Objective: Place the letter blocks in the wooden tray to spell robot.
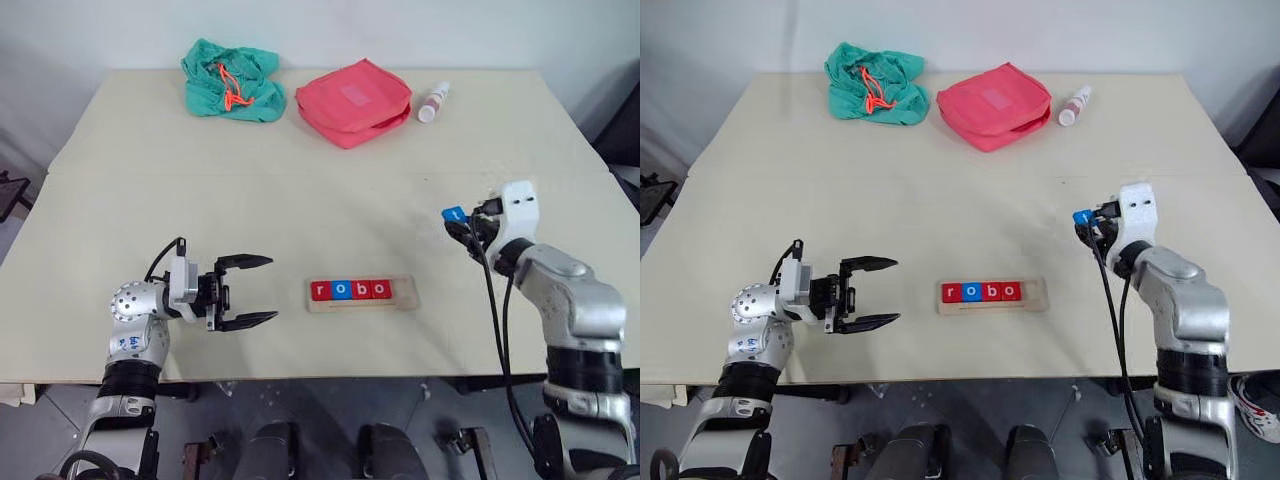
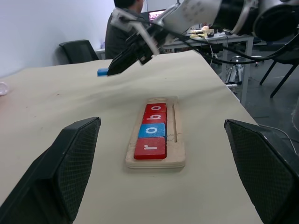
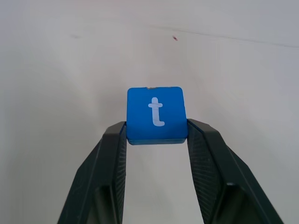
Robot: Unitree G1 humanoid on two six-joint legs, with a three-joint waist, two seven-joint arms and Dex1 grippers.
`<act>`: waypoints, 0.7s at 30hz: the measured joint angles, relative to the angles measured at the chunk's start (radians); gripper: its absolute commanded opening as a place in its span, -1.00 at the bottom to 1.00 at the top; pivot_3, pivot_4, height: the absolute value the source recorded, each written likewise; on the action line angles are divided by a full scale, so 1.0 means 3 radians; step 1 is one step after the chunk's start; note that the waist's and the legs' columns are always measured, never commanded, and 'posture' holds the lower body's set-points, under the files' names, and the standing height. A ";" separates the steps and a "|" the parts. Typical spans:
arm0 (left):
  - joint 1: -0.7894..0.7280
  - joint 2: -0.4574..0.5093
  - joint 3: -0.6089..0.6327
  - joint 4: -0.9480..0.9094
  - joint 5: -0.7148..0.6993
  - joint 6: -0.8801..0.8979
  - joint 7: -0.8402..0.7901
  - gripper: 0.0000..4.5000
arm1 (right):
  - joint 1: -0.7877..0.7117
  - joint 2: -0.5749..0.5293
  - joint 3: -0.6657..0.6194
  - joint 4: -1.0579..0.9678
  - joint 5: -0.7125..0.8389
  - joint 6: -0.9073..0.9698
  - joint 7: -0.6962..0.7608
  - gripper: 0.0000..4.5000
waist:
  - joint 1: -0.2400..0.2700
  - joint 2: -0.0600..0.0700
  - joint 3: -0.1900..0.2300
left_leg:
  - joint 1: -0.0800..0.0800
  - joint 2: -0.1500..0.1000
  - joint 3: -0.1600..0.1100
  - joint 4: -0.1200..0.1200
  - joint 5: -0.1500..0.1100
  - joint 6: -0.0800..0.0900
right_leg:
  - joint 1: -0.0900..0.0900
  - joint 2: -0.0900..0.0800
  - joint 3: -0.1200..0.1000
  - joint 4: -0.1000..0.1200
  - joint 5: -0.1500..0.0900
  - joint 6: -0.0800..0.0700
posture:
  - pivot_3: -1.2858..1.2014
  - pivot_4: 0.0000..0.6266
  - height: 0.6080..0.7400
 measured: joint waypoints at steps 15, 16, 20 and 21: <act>-0.0062 -0.0029 -0.0020 0.0114 0.0000 -0.0006 -0.0001 1.00 | 0.1028 0.0511 -0.0339 -0.1402 0.0269 0.0925 -0.0598 -0.35 | 0.0059 0.0000 0.0000 | 0.0005 -0.0004 0.0009 0.0002 0.0001 0.0001 | 0.0001 0.0000 0.0011 0.0001 0.0000 0.0000 | 0.03 -0.52 1.00; -0.0062 -0.0029 -0.0020 0.0113 0.0000 -0.0006 -0.0001 1.00 | 0.1038 0.0527 -0.0338 -0.1410 0.0272 0.0932 -0.0608 -0.35 | 0.0058 0.0000 0.0000 | 0.0006 -0.0004 0.0009 0.0002 0.0001 0.0001 | 0.0001 0.0000 0.0011 0.0001 0.0000 0.0000 | 0.03 -0.52 1.00; -0.0062 -0.0026 -0.0019 0.0113 0.0000 -0.0005 -0.0001 1.00 | 0.1116 0.0581 -0.0338 -0.1422 0.0272 0.0933 -0.0660 -0.35 | 0.0060 0.0000 0.0000 | 0.0006 -0.0004 0.0009 0.0002 0.0001 0.0001 | 0.0001 0.0000 0.0011 0.0002 0.0000 0.0000 | 0.03 -0.52 1.00; -0.0062 -0.0025 -0.0019 0.0113 0.0000 -0.0005 -0.0001 1.00 | 0.1147 0.0589 -0.0338 -0.1422 0.0272 0.0921 -0.0663 -0.35 | 0.0061 0.0000 0.0000 | 0.0006 -0.0005 0.0009 0.0002 0.0000 0.0001 | 0.0001 0.0000 0.0012 0.0002 0.0000 0.0000 | 0.03 -0.52 1.00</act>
